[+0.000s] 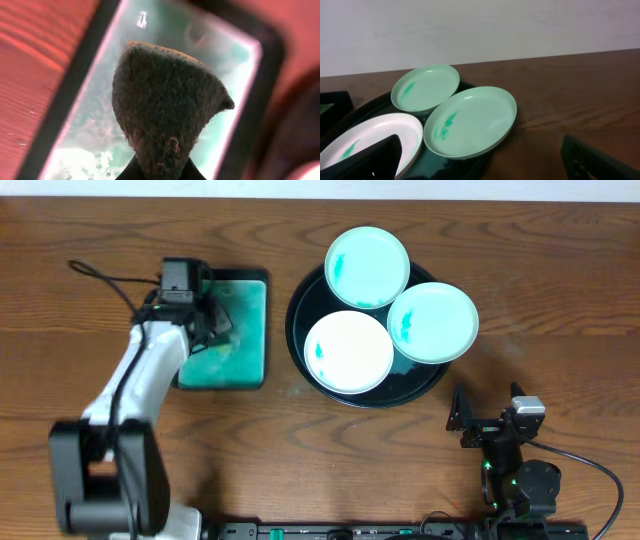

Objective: Clean dirty plates on tray and stack at the side

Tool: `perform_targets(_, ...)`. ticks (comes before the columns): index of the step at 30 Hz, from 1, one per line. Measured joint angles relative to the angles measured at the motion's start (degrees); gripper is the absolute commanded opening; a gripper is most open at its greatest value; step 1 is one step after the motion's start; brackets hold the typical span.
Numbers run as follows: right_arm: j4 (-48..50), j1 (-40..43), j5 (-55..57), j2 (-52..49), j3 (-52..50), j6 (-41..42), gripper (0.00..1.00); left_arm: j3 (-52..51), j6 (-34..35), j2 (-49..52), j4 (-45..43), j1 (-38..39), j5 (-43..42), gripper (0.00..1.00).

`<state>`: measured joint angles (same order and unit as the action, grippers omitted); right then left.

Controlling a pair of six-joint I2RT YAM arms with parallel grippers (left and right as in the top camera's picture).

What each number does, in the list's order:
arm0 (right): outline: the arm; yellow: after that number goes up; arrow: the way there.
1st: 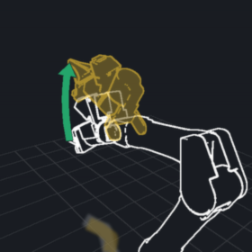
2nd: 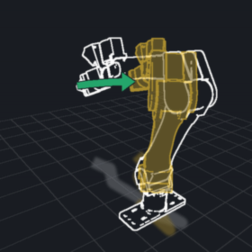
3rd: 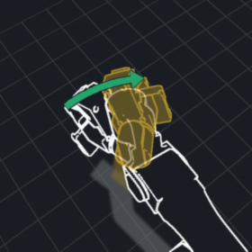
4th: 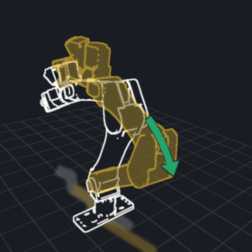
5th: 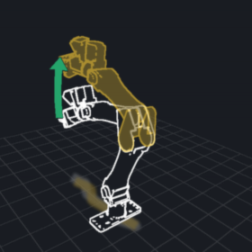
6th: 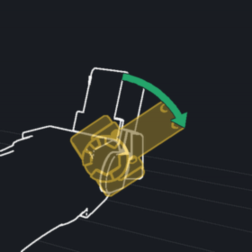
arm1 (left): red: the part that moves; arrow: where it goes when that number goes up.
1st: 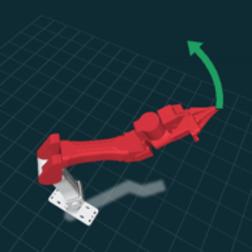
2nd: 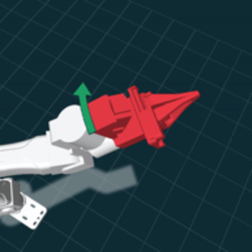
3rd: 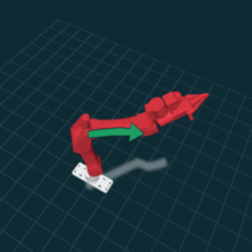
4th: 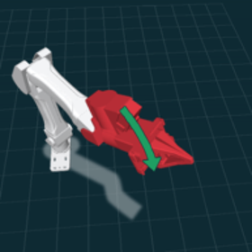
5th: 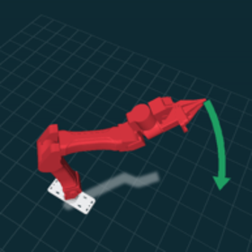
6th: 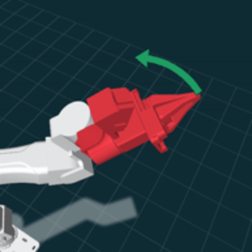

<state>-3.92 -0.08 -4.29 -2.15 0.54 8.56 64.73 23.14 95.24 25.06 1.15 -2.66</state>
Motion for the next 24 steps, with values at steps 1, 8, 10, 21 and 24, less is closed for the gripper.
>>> perform_targets(1, -0.02, 0.0, 0.0, 0.0, 0.0, 0.0, 0.99, 0.0, 0.0, -1.86, -0.02, 0.0, 0.04, 0.07)
perform_targets(8, 0.0, 0.0, 0.0, 0.0, 0.0, 0.0, 0.99, -0.04, 0.0, -4.13, -0.9, 0.0, 0.04, 0.07)
perform_targets(10, -0.02, 0.0, 0.0, 0.02, 0.0, 0.0, 0.99, -0.35, -0.02, -2.54, -2.38, 0.0, 0.04, 0.07)
perform_targets(21, -0.02, 0.0, 0.0, 0.0, 0.0, 0.0, 0.99, -3.04, -0.02, 4.2, -3.34, 0.0, 0.04, 0.07)
perform_targets(24, 0.0, 0.0, 0.02, 0.0, 0.0, 0.0, 0.99, -3.04, 0.0, -1.51, -1.99, 0.0, 0.04, 0.07)
